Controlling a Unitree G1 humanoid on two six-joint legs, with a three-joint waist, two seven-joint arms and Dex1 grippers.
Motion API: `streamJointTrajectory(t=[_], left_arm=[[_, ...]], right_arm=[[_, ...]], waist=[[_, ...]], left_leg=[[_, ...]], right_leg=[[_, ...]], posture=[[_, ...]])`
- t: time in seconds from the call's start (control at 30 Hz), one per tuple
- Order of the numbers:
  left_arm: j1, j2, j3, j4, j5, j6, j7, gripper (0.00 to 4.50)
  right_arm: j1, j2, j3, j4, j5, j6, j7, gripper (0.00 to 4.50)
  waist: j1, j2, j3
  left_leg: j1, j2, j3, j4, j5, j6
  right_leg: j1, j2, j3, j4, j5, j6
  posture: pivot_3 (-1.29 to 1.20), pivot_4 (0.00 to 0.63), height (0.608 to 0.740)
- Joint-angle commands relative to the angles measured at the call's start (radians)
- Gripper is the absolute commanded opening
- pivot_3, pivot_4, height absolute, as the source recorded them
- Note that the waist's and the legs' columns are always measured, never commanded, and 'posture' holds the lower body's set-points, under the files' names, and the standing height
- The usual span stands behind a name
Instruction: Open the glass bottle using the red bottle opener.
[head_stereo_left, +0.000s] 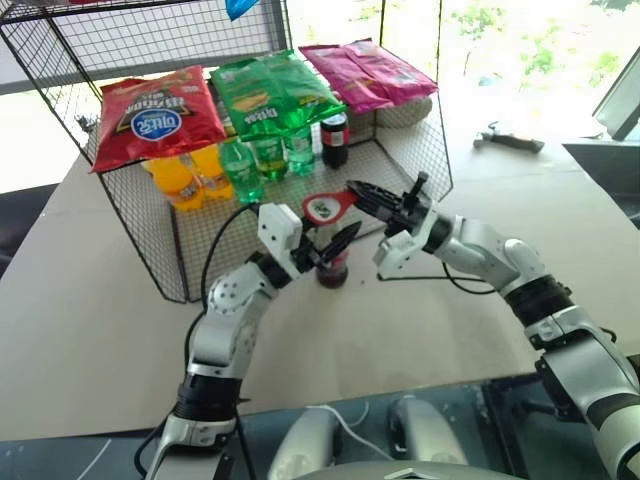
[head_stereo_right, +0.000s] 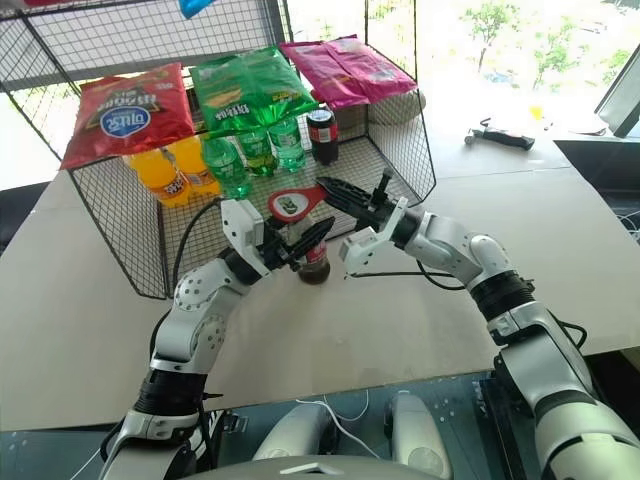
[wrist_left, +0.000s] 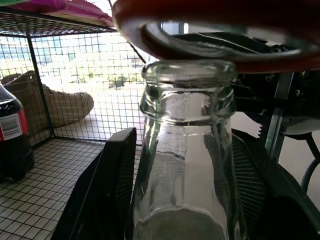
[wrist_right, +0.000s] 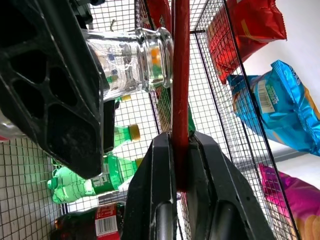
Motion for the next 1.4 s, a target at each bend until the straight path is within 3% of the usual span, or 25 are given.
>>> streamJointTrajectory(t=[0.03,0.43,0.47,0.53,0.8,0.93,1.07,1.4], left_arm=[[0.020,0.003,-0.007,0.009,0.003,0.015,-0.001,2.11],[0.026,0.017,0.006,-0.035,-0.021,0.029,0.000,2.11],[0.026,0.018,0.007,-0.036,-0.018,0.026,0.002,3.10],[0.024,0.017,0.008,-0.035,-0.012,0.022,0.007,3.83],[0.043,0.025,0.009,-0.053,-0.024,0.029,-0.006,3.83],[0.070,0.048,0.011,-0.092,-0.028,0.045,-0.010,3.83],[0.125,0.083,0.019,-0.159,-0.049,0.083,-0.021,3.83],[0.242,0.155,0.061,-0.262,-0.072,0.141,-0.020,3.83]], right_arm=[[0.000,0.011,-0.057,-0.023,0.075,0.014,-0.033,0.00],[0.059,0.047,-0.121,0.016,0.250,0.103,0.019,0.00],[0.062,0.047,-0.121,0.017,0.254,0.105,0.021,0.00],[0.065,0.044,-0.121,0.020,0.262,0.108,0.024,0.00],[0.080,0.044,-0.128,0.022,0.289,0.118,0.041,0.00],[0.127,0.054,-0.130,0.009,0.410,0.145,0.152,0.00],[0.244,0.068,-0.164,-0.084,0.591,0.260,0.290,0.00],[0.449,0.072,-0.210,-0.367,0.883,0.645,0.544,0.00]], waist=[[0.000,0.000,0.000],[-0.001,0.000,0.001],[-0.001,0.000,0.001],[-0.002,0.000,0.002],[-0.001,0.001,0.004],[-0.001,0.001,0.004],[-0.001,0.001,0.004],[0.000,0.002,0.005]], left_leg=[[0.000,0.000,0.000,0.000,0.000,0.000],[-0.005,0.000,-0.002,0.000,0.000,0.000],[-0.005,0.000,-0.002,0.000,0.000,0.000],[-0.006,0.000,-0.002,-0.001,0.000,0.000],[-0.010,0.000,-0.002,-0.002,0.000,0.000],[-0.016,0.000,-0.002,-0.002,0.000,0.000],[-0.024,0.000,-0.002,-0.001,0.000,0.000],[-0.023,0.000,-0.002,-0.001,0.000,0.000]], right_leg=[[0.000,0.000,0.000,0.000,0.000,0.000],[-0.003,0.000,-0.002,-0.003,0.002,0.003],[-0.003,0.000,-0.002,-0.003,0.002,0.003],[-0.005,0.000,-0.002,-0.003,0.002,0.003],[-0.009,0.000,-0.002,-0.004,0.002,0.003],[-0.016,0.000,-0.002,-0.004,0.003,0.003],[-0.023,-0.001,-0.001,-0.003,0.003,0.003],[-0.023,-0.001,-0.001,-0.001,0.003,0.003]], posture=[[0.00,0.150,0.735],[0.00,0.150,0.735],[0.00,0.150,0.735],[0.00,0.150,0.735],[0.00,0.150,0.735],[0.00,0.150,0.735],[0.00,0.150,0.735],[0.00,0.150,0.735]])
